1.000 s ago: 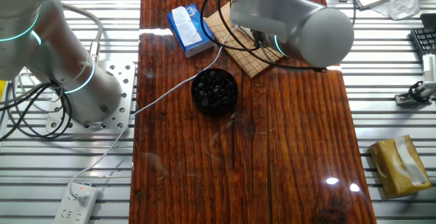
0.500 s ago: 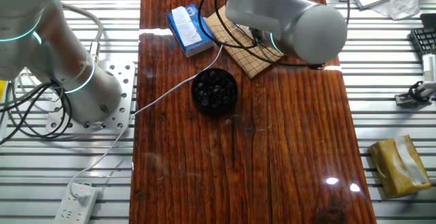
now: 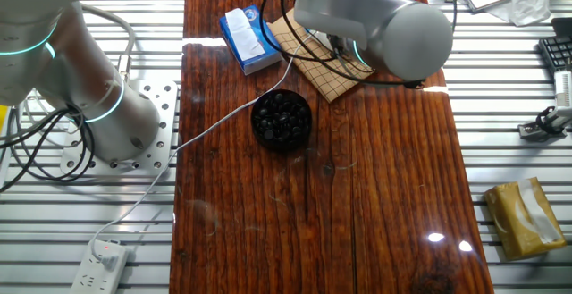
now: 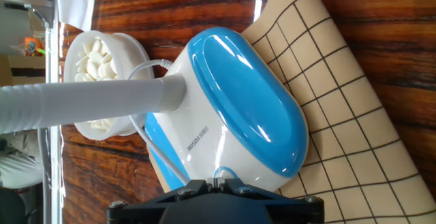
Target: Turn on the desk lamp by pressing the button
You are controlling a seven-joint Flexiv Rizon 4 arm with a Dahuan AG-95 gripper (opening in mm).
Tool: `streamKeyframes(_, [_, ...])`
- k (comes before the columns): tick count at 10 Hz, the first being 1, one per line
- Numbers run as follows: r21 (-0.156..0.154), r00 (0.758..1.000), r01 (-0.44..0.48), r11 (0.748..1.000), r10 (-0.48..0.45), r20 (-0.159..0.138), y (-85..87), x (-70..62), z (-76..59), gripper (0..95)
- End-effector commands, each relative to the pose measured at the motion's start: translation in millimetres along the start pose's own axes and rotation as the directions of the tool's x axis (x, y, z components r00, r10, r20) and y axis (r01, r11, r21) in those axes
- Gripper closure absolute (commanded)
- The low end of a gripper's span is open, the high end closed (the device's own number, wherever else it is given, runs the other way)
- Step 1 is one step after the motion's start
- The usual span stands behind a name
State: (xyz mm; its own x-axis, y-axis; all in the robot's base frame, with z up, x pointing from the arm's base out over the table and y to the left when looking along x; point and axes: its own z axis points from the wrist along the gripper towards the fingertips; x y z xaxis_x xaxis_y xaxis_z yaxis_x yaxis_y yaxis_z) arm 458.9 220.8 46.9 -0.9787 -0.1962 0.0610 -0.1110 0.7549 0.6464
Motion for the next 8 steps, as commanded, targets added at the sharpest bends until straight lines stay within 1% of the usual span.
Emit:
streamKeyframes(1, [0.013, 1.0, -0.001, 1.0, 0.001, 0.0, 0.0, 0.6, 0.0, 95.0])
streamKeyframes(2, [0.037, 1.0, 0.0, 0.999, 0.0, -0.003, -0.1, 0.6, 0.0, 95.0])
streamKeyframes(3, [0.041, 1.0, -0.002, 0.999, 0.003, -0.003, -0.1, 0.6, 0.0, 95.0])
streamKeyframes(8, [0.038, 1.0, 0.003, 0.999, -0.003, -0.004, -1.9, -0.4, 2.2, 95.0])
